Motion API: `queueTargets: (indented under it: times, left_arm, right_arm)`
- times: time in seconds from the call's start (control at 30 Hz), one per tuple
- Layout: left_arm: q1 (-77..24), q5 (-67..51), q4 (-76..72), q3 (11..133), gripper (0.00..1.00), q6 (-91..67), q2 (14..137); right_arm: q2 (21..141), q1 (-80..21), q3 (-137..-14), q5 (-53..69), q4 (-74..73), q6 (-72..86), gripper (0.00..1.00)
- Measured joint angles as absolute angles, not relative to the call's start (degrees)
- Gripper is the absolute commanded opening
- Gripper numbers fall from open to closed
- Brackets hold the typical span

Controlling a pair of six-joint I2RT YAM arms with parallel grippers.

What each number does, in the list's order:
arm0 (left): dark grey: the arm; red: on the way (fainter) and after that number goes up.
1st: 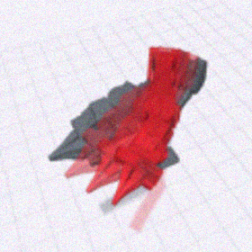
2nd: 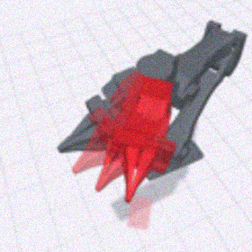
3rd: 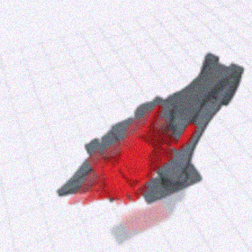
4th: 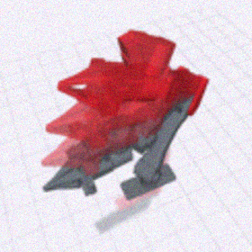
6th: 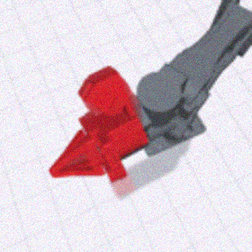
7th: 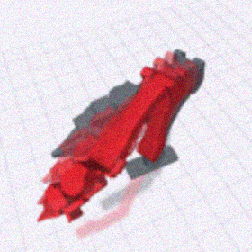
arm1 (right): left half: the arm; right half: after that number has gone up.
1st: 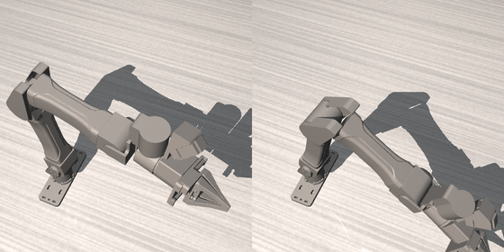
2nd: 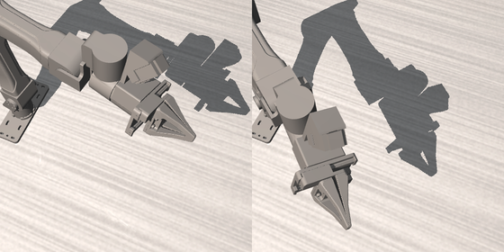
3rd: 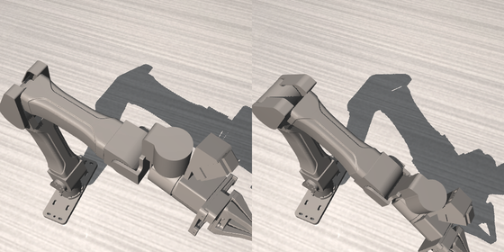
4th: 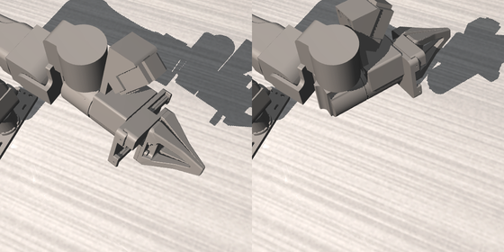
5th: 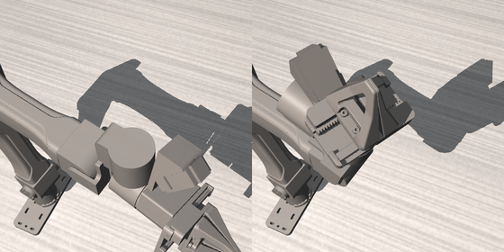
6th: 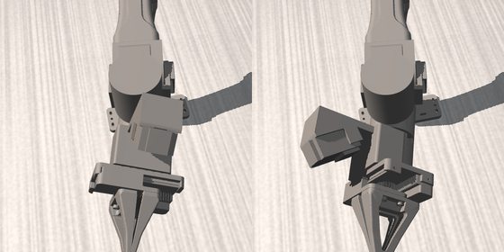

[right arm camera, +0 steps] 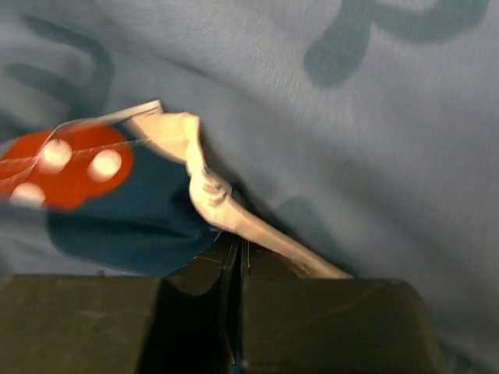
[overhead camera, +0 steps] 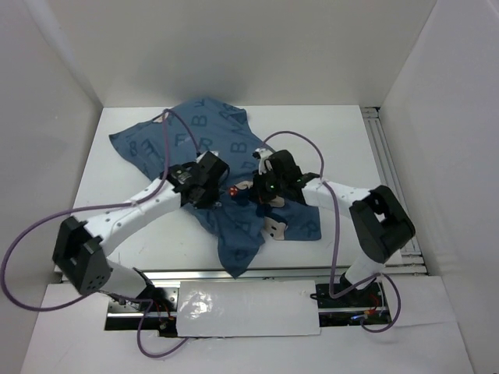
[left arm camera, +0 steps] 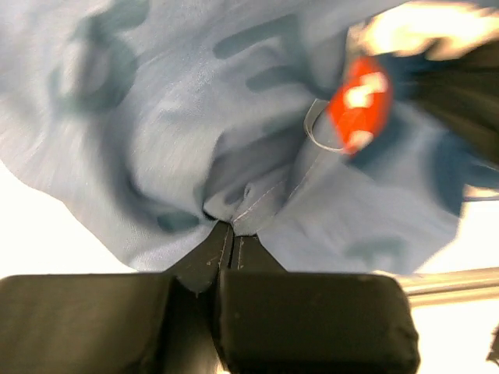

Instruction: Put the pillow into the pillowcase

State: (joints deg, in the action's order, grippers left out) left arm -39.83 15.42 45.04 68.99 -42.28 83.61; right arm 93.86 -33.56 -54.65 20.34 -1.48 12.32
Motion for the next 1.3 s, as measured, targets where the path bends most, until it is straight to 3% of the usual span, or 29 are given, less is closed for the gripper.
queueTargets:
  times: [0.23,0.6,0.8,1.13,1.17,1.27,1.3]
  left_arm:
    - [-40.4,16.7,45.1,68.4,0.0,-42.3,67.7]
    - [-40.3,16.8,45.3,63.9,0.0,-42.1,54.8]
    - [-40.4,16.6,45.5,62.8,0.0,-42.2,53.3]
    - [-40.4,17.7,45.9,62.8,0.0,-45.0,62.5]
    - [-40.4,18.0,46.0,62.8,0.0,-45.7,62.5]
    - [-40.5,19.2,46.8,63.0,0.0,-48.1,62.0]
    - [-40.5,19.9,47.3,63.2,0.0,-48.9,61.8]
  right_arm:
    - [99.7,-36.3,-61.3,17.2,4.1,19.0,0.0]
    - [107.3,-33.0,-68.3,2.5,4.8,29.7,0.0]
    - [107.6,-34.2,-65.9,6.2,9.7,26.7,0.0]
    - [99.7,-44.6,-51.0,18.2,25.4,14.1,0.0]
    - [99.1,-45.3,-49.0,20.3,27.6,13.3,0.02]
    - [99.2,-46.3,-46.2,22.8,30.9,12.3,0.3]
    - [99.3,-46.4,-45.6,23.4,31.0,11.8,0.34]
